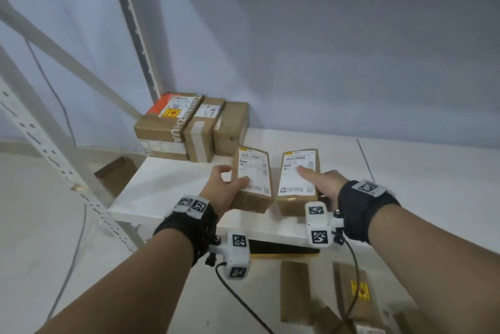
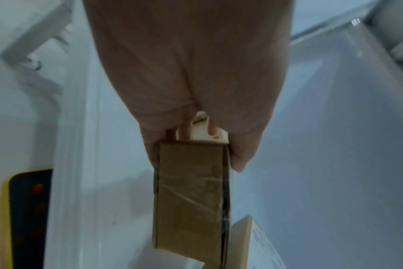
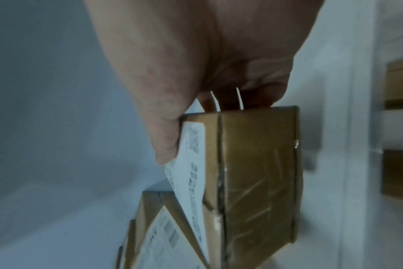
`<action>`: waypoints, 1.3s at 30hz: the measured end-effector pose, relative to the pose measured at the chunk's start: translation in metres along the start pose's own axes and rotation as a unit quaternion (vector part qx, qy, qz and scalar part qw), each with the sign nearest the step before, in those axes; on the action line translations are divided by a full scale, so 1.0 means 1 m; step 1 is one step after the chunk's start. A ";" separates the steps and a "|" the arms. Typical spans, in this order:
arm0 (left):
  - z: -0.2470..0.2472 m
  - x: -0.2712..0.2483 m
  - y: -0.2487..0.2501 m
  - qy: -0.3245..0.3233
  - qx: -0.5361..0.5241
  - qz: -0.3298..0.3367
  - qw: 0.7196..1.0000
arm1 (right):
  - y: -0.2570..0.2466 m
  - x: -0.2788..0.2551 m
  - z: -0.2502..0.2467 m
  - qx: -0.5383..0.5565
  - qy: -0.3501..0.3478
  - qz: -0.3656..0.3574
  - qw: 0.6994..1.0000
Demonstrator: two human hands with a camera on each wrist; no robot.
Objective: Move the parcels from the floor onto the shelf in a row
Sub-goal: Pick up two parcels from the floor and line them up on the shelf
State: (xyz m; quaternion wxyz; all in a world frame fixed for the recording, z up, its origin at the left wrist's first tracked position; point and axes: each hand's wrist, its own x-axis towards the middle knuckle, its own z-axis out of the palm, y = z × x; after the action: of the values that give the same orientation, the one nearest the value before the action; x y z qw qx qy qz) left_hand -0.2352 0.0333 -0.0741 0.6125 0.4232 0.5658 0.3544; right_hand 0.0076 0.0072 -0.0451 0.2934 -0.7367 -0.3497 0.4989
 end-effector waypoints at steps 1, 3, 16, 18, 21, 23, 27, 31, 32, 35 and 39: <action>0.005 0.014 -0.002 0.003 0.026 0.012 1.000 | -0.001 0.011 0.003 -0.004 -0.002 0.003 1.000; 0.015 0.041 -0.002 0.006 0.081 0.033 0.996 | -0.003 0.038 0.005 -0.022 -0.003 0.000 1.000; 0.071 0.121 0.041 0.040 0.499 0.024 0.865 | -0.004 0.153 -0.015 0.102 0.105 -0.073 0.986; 0.078 0.124 0.044 0.041 0.487 0.027 0.872 | -0.018 0.134 -0.012 0.082 0.104 -0.084 0.988; 0.087 0.128 0.041 0.048 0.440 0.087 0.892 | -0.017 0.131 -0.013 -0.029 0.103 -0.088 0.990; 0.089 0.131 0.035 0.027 0.432 0.122 0.893 | -0.015 0.136 -0.012 -0.067 0.107 -0.097 0.987; 0.085 0.142 0.034 0.041 0.483 0.148 0.862 | -0.024 0.149 -0.002 -0.091 0.147 -0.109 0.979; 0.084 0.155 0.041 0.038 0.538 0.145 0.830 | -0.039 0.159 0.011 -0.104 0.185 -0.121 0.970; 0.084 0.158 0.042 0.036 0.549 0.145 0.823 | -0.042 0.162 0.014 -0.121 0.185 -0.117 0.968; 0.082 0.164 0.045 0.027 0.560 0.148 0.815 | -0.054 0.167 0.019 -0.155 0.181 -0.116 0.964; 0.077 0.168 0.043 0.022 0.542 0.175 0.821 | -0.071 0.176 0.026 -0.218 0.163 -0.101 0.957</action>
State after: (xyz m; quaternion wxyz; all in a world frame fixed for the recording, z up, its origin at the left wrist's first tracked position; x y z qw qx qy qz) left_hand -0.1389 0.1947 -0.1005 0.1989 0.7712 0.5962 0.1011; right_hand 0.0129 0.1930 -0.0911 0.2270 -0.8151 -0.4701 0.2513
